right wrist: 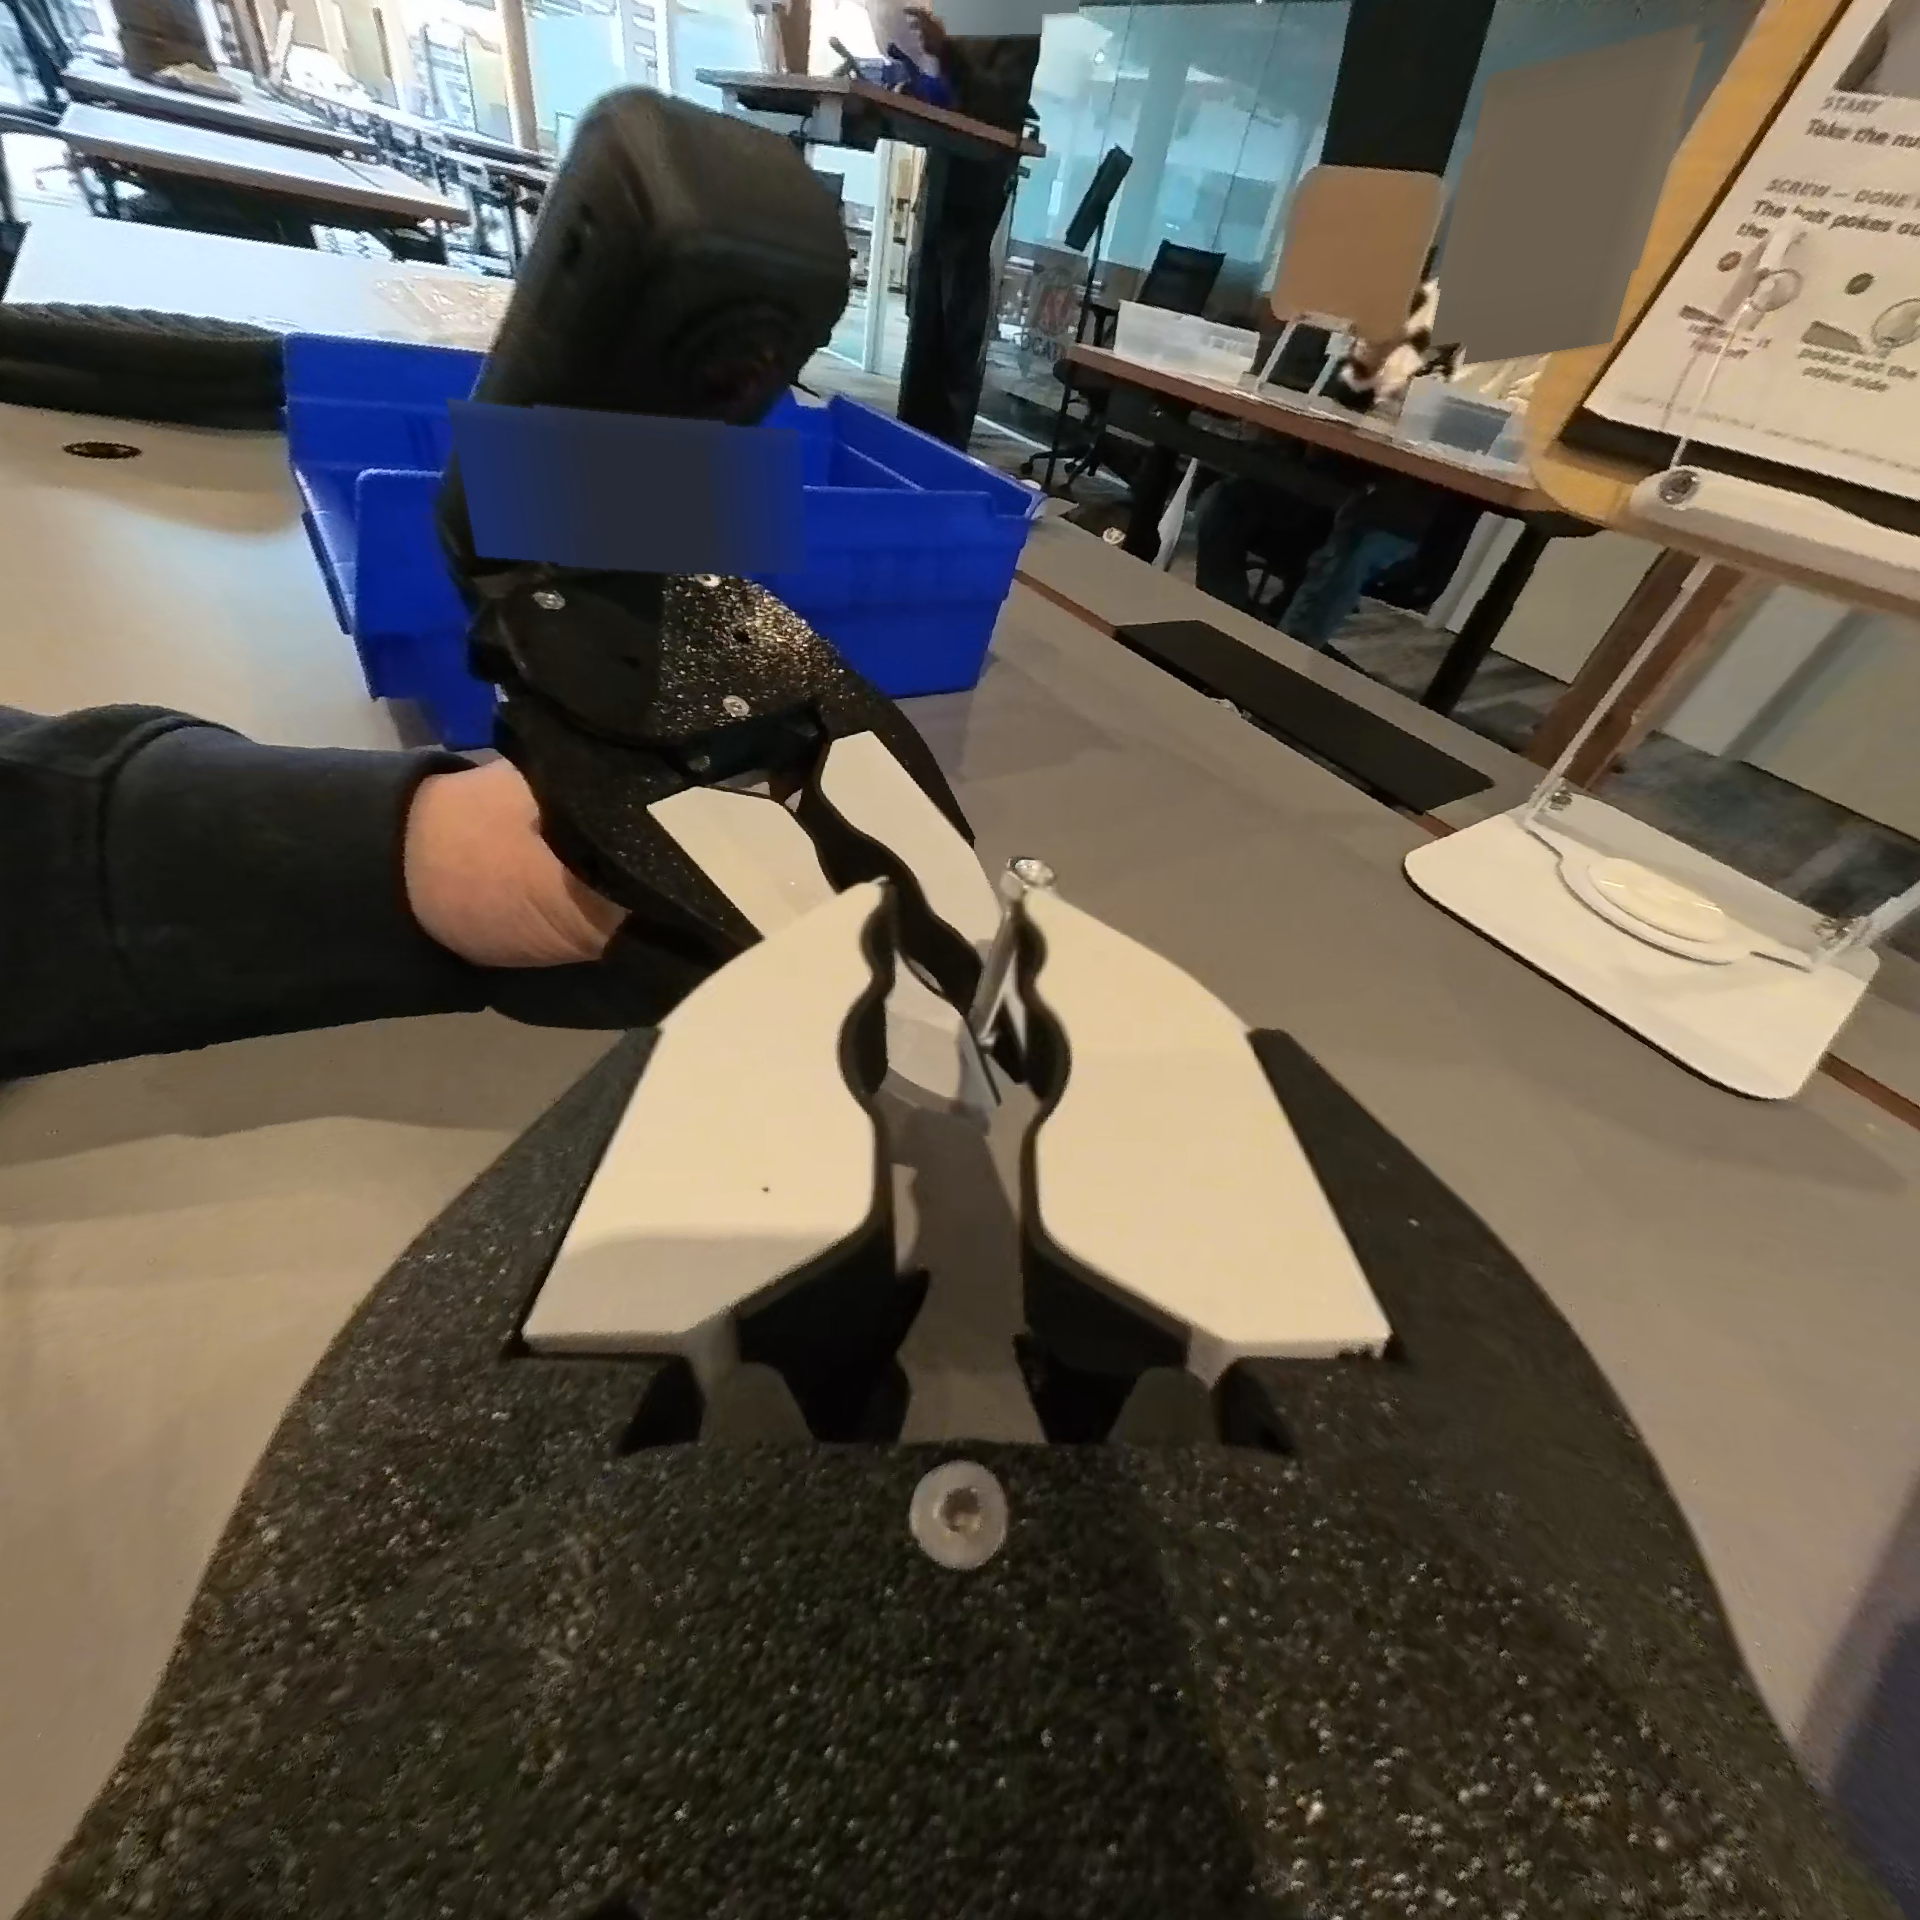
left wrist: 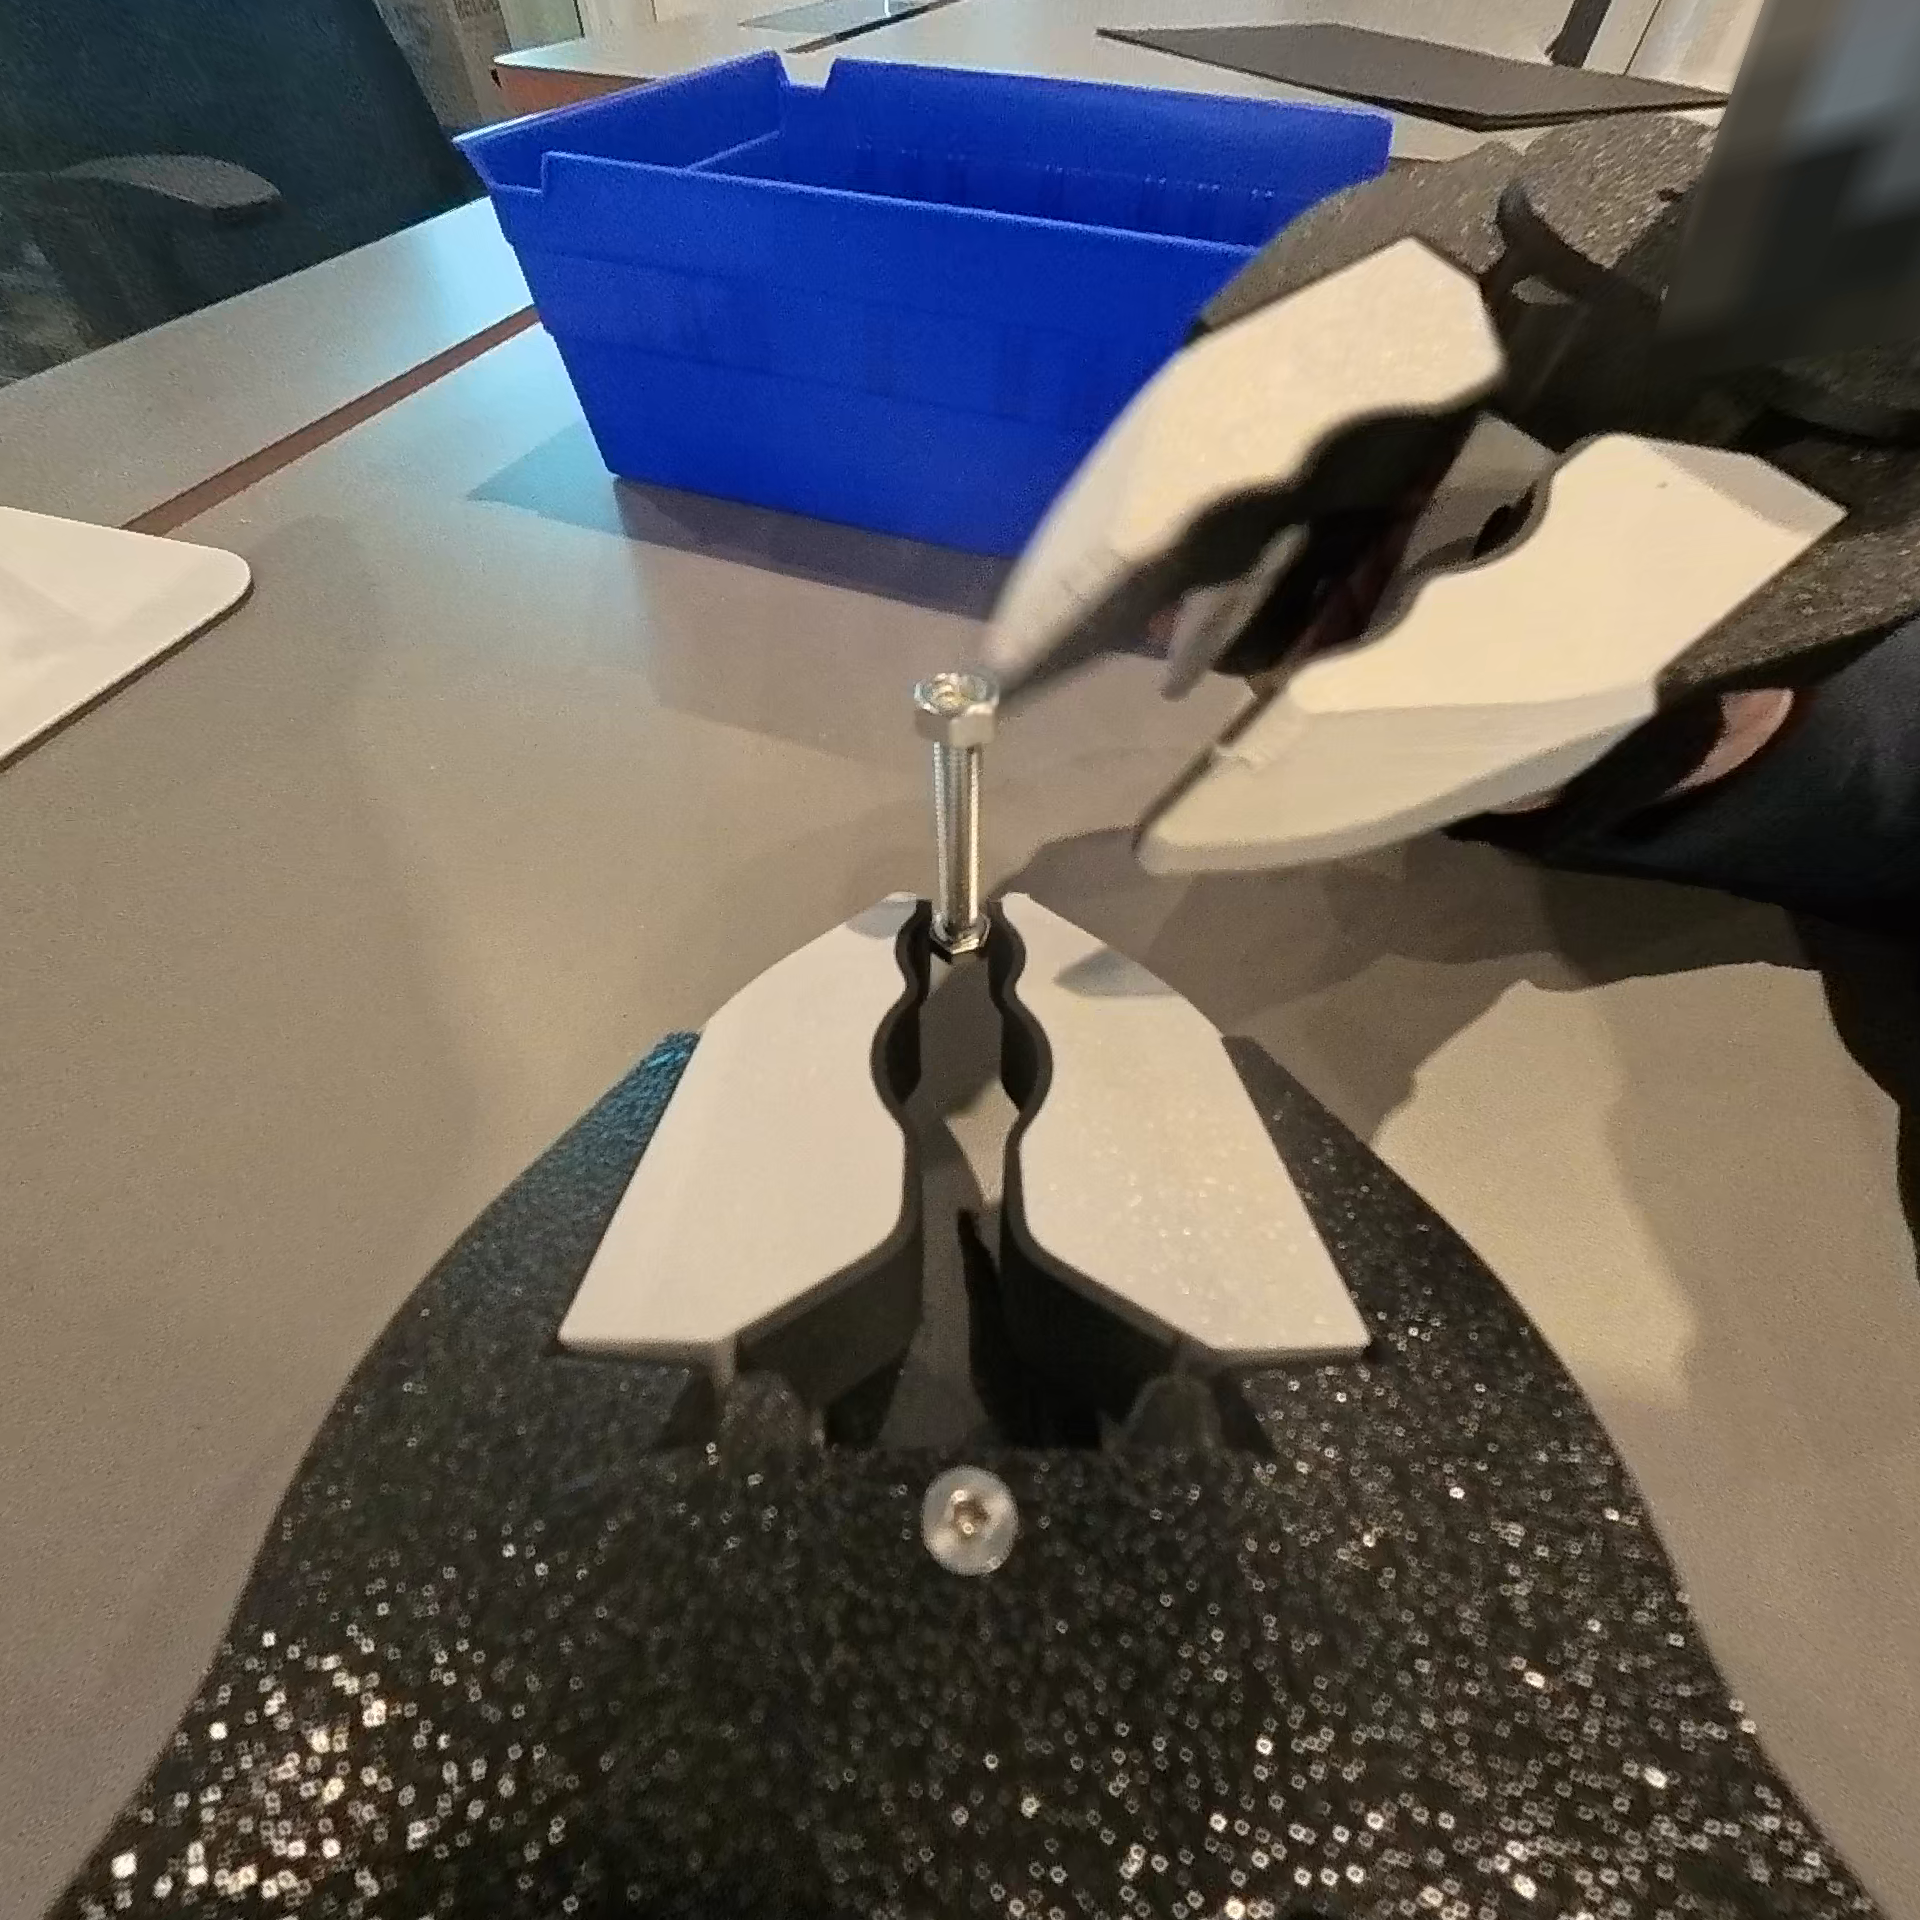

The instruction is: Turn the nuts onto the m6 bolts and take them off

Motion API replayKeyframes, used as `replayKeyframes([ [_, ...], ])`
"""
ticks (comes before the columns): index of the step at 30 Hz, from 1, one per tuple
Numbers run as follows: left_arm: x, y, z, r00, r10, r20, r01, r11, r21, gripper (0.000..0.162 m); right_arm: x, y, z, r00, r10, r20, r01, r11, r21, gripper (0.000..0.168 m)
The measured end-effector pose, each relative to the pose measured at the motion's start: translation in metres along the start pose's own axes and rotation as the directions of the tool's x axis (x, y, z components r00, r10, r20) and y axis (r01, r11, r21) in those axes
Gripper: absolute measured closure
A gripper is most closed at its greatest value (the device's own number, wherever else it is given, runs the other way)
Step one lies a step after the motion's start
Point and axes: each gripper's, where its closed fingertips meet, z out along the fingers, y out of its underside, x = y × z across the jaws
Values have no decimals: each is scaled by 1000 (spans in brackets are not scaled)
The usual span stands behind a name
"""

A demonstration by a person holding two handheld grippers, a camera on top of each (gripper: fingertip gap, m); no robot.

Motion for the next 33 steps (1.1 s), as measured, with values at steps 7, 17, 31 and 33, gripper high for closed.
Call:
replayKeyframes([
  [7,0,0,0,1000,1,0,-1,1000,-3,152,4,-5,-3,999,-20,-36,21,999,35,147],
  [17,0,0,1,1000,3,1,-3,1000,-5,152,-1,-1,-1,1000,-12,0,12,1000,5,159],
  [31,0,1,1,1000,4,1,-4,1000,-7,152,-1,1,1,1000,-9,0,9,1000,-8,160],
  [33,0,1,1,1000,4,1,-4,1000,-8,152,2,-1,-1,1000,5,-17,-5,1000,2,159],
])
